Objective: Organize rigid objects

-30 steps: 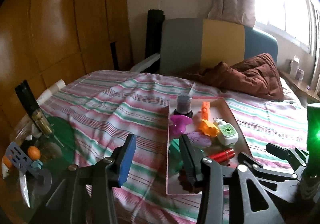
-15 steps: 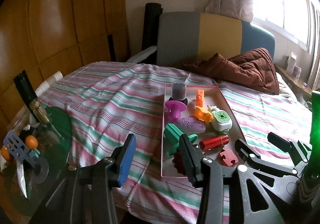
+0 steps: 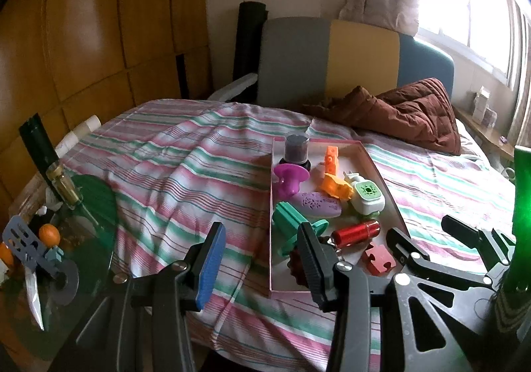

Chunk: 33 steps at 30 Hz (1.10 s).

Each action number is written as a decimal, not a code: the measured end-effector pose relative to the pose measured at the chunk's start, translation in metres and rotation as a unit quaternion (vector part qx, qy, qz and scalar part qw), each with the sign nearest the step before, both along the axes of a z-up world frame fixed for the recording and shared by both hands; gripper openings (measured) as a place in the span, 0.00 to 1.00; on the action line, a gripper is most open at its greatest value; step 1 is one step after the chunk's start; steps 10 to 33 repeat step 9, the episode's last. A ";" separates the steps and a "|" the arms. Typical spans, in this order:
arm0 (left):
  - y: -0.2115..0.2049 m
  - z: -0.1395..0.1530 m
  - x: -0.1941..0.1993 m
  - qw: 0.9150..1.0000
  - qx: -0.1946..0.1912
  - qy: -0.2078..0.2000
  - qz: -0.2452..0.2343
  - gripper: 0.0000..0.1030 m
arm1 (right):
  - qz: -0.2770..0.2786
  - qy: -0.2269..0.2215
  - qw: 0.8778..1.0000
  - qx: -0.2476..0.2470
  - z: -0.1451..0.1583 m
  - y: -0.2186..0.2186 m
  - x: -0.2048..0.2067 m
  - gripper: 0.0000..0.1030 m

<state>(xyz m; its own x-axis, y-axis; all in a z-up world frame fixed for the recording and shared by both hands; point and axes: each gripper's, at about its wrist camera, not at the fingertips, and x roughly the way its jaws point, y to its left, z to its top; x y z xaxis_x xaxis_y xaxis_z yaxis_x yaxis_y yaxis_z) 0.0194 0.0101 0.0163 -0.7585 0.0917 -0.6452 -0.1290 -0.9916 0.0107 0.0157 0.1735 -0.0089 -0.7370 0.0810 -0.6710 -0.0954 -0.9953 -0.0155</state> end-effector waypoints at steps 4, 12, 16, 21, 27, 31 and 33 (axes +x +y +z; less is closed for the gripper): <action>-0.003 0.002 0.002 1.000 0.003 0.018 0.006 0.40 | -0.001 -0.002 1.000 -0.001 -0.001 -0.001 -0.001 0.76; -0.008 0.003 -0.002 1.000 0.009 0.016 0.011 0.39 | 0.001 0.000 1.000 0.001 -0.001 -0.004 -0.003 0.76; -0.008 0.003 -0.002 1.000 0.009 0.016 0.011 0.39 | 0.001 0.000 1.000 0.001 -0.001 -0.004 -0.003 0.76; -0.008 0.003 -0.002 1.000 0.009 0.016 0.011 0.39 | 0.001 0.000 1.000 0.001 -0.001 -0.004 -0.003 0.76; -0.008 0.003 -0.002 1.000 0.009 0.016 0.011 0.39 | 0.001 0.000 1.000 0.001 -0.001 -0.004 -0.003 0.76; -0.008 0.003 -0.002 1.000 0.009 0.016 0.011 0.39 | 0.001 0.000 1.000 0.001 -0.001 -0.004 -0.003 0.76; -0.008 0.003 -0.002 1.000 0.009 0.016 0.011 0.39 | 0.001 0.000 1.000 0.001 -0.001 -0.004 -0.003 0.76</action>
